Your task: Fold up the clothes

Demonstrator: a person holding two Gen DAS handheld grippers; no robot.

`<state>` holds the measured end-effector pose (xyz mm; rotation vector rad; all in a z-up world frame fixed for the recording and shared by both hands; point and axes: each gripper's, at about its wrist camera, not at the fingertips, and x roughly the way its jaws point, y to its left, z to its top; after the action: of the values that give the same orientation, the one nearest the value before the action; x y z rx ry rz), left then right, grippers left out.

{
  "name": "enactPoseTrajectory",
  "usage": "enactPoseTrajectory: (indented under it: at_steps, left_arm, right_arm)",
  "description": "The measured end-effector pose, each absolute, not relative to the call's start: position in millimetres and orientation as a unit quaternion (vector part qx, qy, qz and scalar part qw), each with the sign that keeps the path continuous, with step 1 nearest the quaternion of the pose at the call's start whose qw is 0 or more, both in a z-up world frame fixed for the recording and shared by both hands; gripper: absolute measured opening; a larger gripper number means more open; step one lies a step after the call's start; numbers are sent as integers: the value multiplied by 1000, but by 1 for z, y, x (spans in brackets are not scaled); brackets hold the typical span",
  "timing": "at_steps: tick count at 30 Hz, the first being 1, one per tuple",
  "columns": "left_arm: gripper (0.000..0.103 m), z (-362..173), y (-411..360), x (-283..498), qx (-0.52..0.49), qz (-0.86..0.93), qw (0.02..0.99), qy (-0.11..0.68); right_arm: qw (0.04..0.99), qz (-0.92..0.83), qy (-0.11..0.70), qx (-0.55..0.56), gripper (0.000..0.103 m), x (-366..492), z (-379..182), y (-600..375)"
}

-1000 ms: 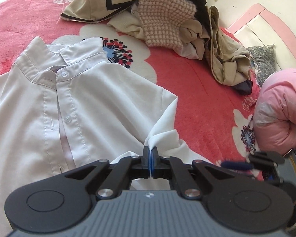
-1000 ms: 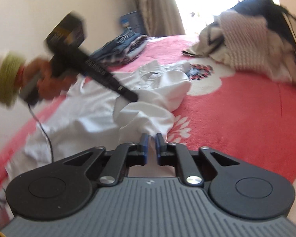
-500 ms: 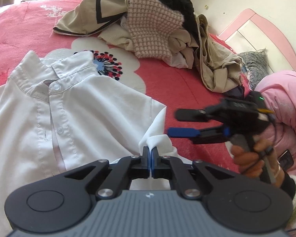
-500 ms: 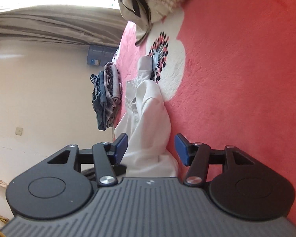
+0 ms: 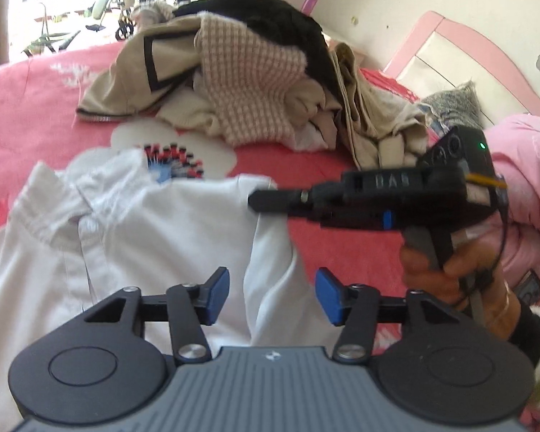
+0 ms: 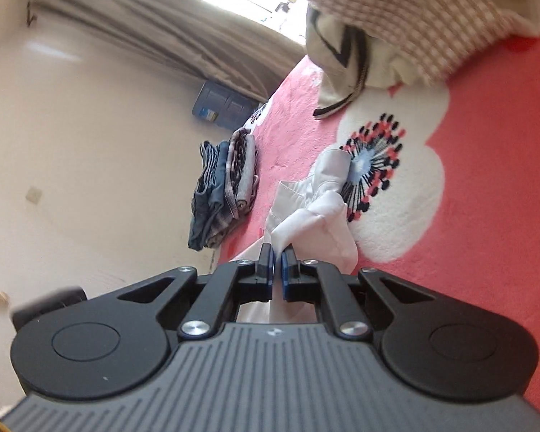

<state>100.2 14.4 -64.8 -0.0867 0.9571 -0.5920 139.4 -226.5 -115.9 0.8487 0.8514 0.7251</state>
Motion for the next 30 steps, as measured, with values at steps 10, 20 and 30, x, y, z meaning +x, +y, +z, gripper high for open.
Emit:
enactPoseTrajectory:
  at_steps: [10, 20, 30]
  left_arm:
    - [5, -86, 10, 141, -125, -237, 850, 454]
    - [4, -126, 46, 154, -321, -221, 806, 445]
    - [4, -137, 40, 160, -342, -222, 800, 439]
  right_arm:
    - [782, 358, 347, 374, 6, 136, -99, -236]
    - [717, 288, 431, 466, 40, 81, -170, -299]
    - [663, 323, 444, 509, 34, 55, -201, -288]
